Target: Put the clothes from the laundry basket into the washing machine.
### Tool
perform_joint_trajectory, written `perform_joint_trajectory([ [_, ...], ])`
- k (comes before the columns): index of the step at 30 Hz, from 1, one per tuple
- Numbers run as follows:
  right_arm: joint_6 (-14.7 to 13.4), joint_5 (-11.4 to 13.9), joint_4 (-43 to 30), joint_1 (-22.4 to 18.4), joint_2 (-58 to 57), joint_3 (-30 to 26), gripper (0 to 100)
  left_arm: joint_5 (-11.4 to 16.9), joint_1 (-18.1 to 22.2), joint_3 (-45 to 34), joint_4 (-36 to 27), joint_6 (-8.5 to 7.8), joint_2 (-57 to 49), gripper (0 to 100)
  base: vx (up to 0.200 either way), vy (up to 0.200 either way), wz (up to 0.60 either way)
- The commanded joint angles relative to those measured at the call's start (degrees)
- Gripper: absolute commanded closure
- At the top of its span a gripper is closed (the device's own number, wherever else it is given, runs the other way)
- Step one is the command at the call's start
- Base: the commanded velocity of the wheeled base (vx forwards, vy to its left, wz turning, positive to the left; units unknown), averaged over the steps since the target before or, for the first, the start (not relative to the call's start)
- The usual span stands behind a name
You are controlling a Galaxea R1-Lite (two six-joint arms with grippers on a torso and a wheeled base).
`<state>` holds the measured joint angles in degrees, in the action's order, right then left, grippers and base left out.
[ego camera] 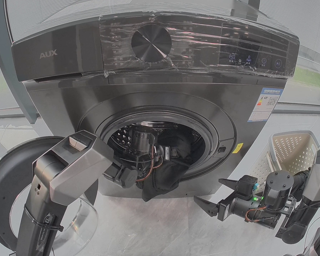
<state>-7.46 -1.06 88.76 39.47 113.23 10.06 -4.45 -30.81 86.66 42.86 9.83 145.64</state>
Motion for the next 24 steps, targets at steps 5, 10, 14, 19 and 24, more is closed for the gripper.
perform_joint_trajectory([
  [5, 0.0, 0.0, 0.0, 0.4, 0.1, -0.1, 0, 2.1, -3.2, -9.3, -0.3, -1.48, -2.6, 0, 0.0, 0.0, 0.0],
  [10, 0.0, 0.0, 0.0, 0.5, 0.2, -0.1, 0, 2.1, -3.8, -9.1, -0.1, -1.48, -0.4, 0, 0.0, 0.0, 0.0],
  [14, 0.0, 0.0, 0.0, 1.0, 0.2, -0.1, 0, 2.0, -3.9, -8.0, -0.1, -1.65, 2.1, 0, 0.0, 0.0, 0.0],
  [19, 0.0, 0.0, 0.0, 1.0, 0.1, -0.1, 0, 1.5, -3.6, -5.3, 0.6, -1.65, 3.7, 100, 0.0, 0.0, 0.0],
  [24, 0.0, 0.0, 0.0, 1.3, 0.1, -0.1, 0, -1.6, -2.4, 2.7, 1.5, -1.21, 4.1, 100, 0.0, 0.0, 0.0],
])
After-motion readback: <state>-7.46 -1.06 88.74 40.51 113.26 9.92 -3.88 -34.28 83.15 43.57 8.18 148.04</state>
